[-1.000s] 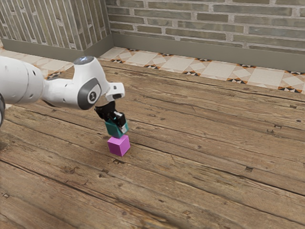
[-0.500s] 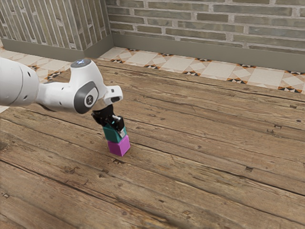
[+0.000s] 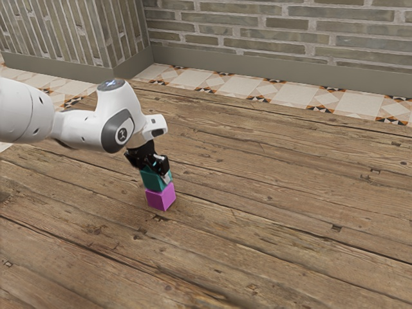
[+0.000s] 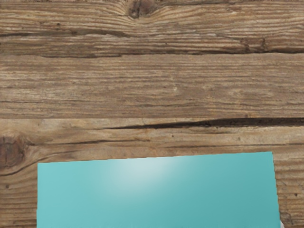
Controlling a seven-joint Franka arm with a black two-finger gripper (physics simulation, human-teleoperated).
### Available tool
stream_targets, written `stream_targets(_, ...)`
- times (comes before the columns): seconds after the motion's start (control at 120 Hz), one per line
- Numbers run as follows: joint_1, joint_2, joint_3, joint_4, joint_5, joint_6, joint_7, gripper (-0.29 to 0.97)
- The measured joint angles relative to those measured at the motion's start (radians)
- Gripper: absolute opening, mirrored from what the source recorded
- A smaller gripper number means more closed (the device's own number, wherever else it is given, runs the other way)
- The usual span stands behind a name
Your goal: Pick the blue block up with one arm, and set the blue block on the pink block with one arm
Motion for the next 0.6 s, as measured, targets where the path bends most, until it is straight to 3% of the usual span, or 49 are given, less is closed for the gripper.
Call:
stream_targets(0.2, 0.000, -0.003, -0.001, 0.002, 0.037, -0.002, -0.010, 0.28)
stream_targets(0.6, -0.001, 0.002, -0.002, -0.002, 0.040, -0.003, -0.027, 0.28)
